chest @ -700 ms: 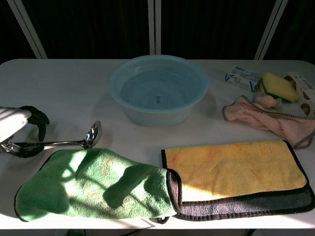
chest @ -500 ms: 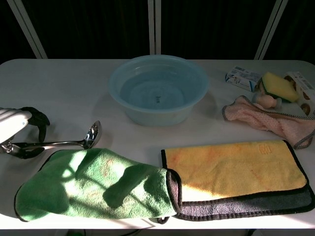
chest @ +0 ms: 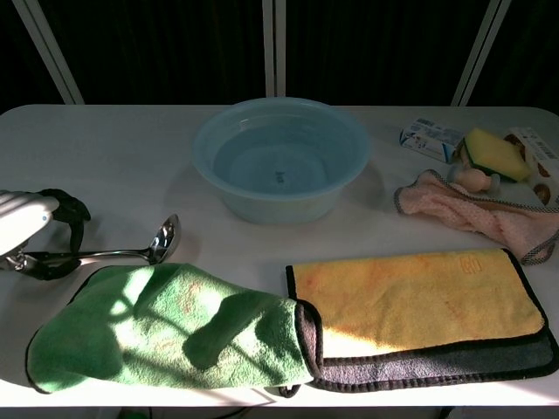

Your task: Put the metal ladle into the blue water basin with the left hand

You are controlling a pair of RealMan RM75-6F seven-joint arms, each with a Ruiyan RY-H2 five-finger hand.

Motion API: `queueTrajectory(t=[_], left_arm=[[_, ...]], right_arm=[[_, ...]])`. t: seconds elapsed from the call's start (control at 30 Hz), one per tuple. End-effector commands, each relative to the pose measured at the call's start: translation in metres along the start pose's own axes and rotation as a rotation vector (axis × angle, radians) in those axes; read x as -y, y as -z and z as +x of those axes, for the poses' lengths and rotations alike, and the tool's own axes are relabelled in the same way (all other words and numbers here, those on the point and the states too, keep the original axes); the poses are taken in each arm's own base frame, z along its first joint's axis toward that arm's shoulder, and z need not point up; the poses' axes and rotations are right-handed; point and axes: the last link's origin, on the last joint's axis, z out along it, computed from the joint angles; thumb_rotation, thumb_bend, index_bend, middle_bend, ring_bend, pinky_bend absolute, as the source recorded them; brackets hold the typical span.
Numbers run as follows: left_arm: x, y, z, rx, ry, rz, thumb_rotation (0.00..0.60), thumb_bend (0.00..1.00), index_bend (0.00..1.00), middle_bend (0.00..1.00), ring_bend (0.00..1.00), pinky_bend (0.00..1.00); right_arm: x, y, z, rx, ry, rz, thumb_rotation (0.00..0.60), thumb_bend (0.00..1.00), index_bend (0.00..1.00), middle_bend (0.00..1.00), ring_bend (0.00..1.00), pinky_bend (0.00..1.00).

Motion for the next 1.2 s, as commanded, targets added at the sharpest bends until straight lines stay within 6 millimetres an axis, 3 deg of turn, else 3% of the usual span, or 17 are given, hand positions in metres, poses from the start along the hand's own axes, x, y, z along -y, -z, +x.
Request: queueTrajectory(t=[0.03, 0.33, 0.63, 1.0, 1.13, 1.2], left_arm=[[0.000, 0.000, 0.000, -0.002, 0.001, -0.001, 0.551, 0.31, 0.54, 0.24, 0.12, 0.22], [-0.001, 0.000, 0.003, -0.008, 0.040, -0.006, 0.594, 0.35, 0.60, 0.26, 0.13, 0.22], [-0.002, 0.000, 0.019, -0.067, 0.143, -0.024, 0.600, 0.40, 0.67, 0.35, 0.18, 0.26], [0.004, 0.000, 0.042, -0.121, 0.329, -0.059, 0.600, 0.44, 0.72, 0.54, 0.38, 0.54], [0.005, 0.001, 0.050, -0.133, 0.359, -0.083, 0.600, 0.45, 0.74, 0.58, 0.45, 0.67], [0.005, 0.000, 0.056, -0.137, 0.370, -0.090, 0.600, 0.45, 0.74, 0.58, 0.46, 0.68]], right_arm=[[0.000, 0.000, 0.000, -0.001, 0.000, 0.000, 0.600, 0.35, 0.00, 0.00, 0.00, 0.00], [0.000, 0.000, 0.001, -0.003, 0.000, 0.000, 0.600, 0.35, 0.00, 0.00, 0.00, 0.00], [-0.001, 0.000, 0.001, -0.002, 0.000, 0.001, 0.600, 0.35, 0.00, 0.00, 0.00, 0.00], [-0.001, 0.000, 0.002, -0.001, -0.005, 0.003, 0.600, 0.35, 0.00, 0.00, 0.00, 0.00], [0.000, 0.000, 0.001, 0.001, -0.003, 0.006, 0.600, 0.35, 0.00, 0.00, 0.00, 0.00], [0.000, 0.000, 0.001, 0.000, -0.003, 0.007, 0.600, 0.35, 0.00, 0.00, 0.00, 0.00]])
